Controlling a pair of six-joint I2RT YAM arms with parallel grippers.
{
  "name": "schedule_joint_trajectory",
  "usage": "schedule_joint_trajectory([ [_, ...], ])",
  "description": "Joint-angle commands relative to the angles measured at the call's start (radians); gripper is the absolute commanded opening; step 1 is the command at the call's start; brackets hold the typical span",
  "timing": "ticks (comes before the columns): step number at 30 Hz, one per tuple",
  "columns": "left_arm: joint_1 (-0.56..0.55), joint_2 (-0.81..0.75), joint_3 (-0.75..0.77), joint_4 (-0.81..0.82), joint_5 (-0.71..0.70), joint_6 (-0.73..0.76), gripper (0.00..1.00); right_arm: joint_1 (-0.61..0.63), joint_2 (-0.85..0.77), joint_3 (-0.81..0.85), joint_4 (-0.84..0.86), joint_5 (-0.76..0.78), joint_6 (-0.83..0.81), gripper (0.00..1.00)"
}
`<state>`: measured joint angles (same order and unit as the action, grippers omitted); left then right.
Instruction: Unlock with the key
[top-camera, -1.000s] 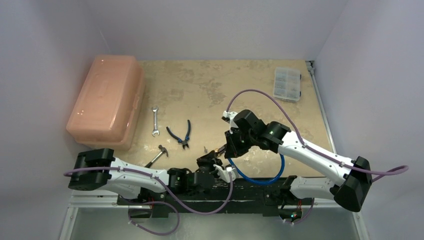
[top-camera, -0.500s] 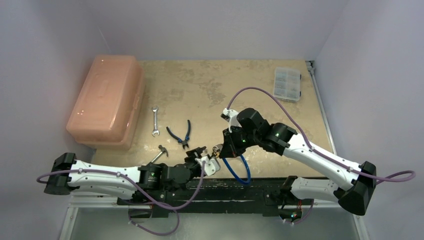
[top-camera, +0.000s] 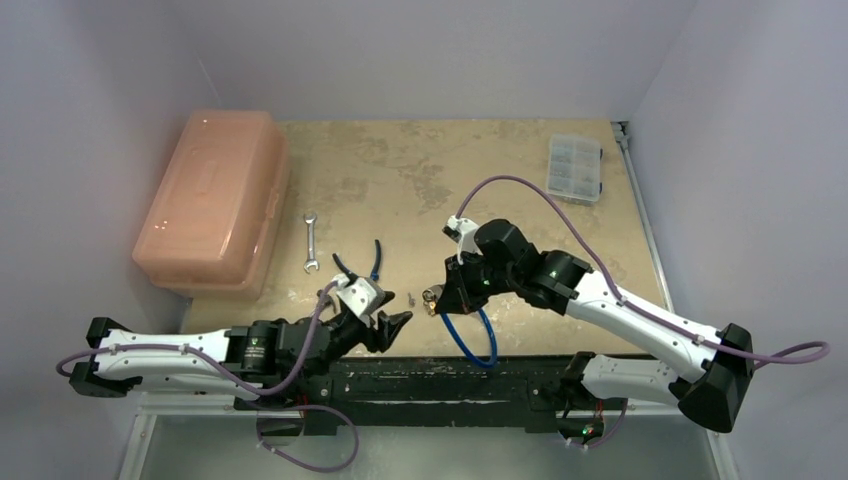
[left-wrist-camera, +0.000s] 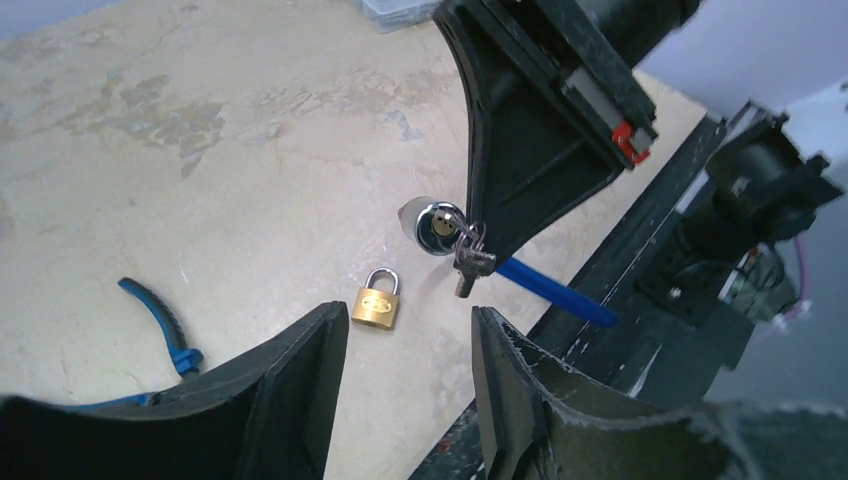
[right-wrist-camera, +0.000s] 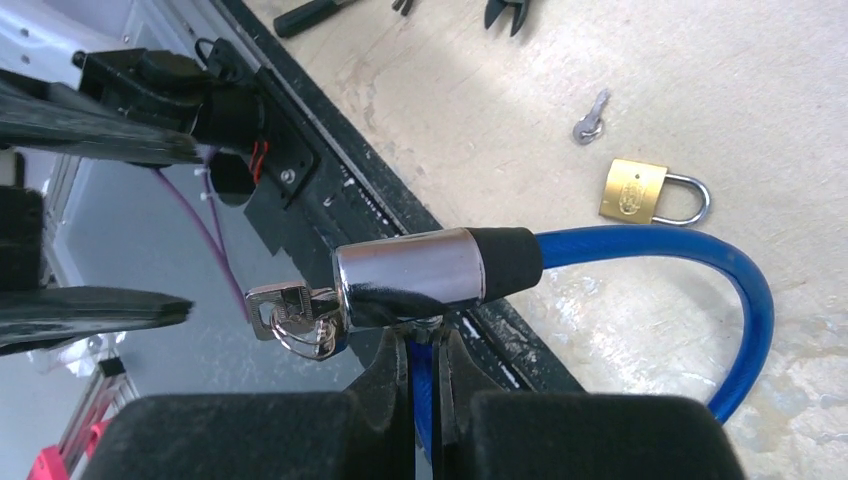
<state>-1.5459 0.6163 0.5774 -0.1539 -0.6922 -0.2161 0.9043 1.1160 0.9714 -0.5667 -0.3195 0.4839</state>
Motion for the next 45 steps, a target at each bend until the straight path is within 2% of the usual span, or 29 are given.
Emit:
schedule_joint_trajectory([
  [1, 0.0, 0.011, 0.081, -0.064, -0.115, -0.304, 0.49, 0.002, -0.027, -0.021, 0.071, 0.085, 0.034, 0.0],
  [6, 0.0, 0.098, 0.147, -0.102, -0.171, -0.535, 0.48, 0.003, -0.018, -0.058, 0.108, 0.145, 0.071, 0.0],
  [10, 0.0, 0.188, 0.181, -0.084, -0.168, -0.618, 0.45, 0.004, -0.011, -0.08, 0.13, 0.162, 0.083, 0.0],
  [17, 0.004, 0.272, 0.21, -0.078, -0.164, -0.637, 0.43, 0.004, -0.024, -0.099, 0.136, 0.175, 0.084, 0.0],
  [26, 0.042, 0.273, 0.197, -0.061, -0.212, -0.636, 0.41, 0.004, -0.026, -0.102, 0.138, 0.162, 0.075, 0.0],
  [29, 0.107, 0.27, 0.19, -0.048, -0.148, -0.626, 0.44, 0.004, -0.022, -0.097, 0.135, 0.156, 0.072, 0.0],
  [33, 0.211, 0.274, 0.163, 0.029, 0.005, -0.604, 0.47, 0.004, -0.021, -0.093, 0.136, 0.155, 0.07, 0.0],
  [45, 0.219, 0.341, 0.195, 0.007, 0.101, -0.593, 0.42, 0.004, -0.005, -0.083, 0.134, 0.166, 0.064, 0.0],
])
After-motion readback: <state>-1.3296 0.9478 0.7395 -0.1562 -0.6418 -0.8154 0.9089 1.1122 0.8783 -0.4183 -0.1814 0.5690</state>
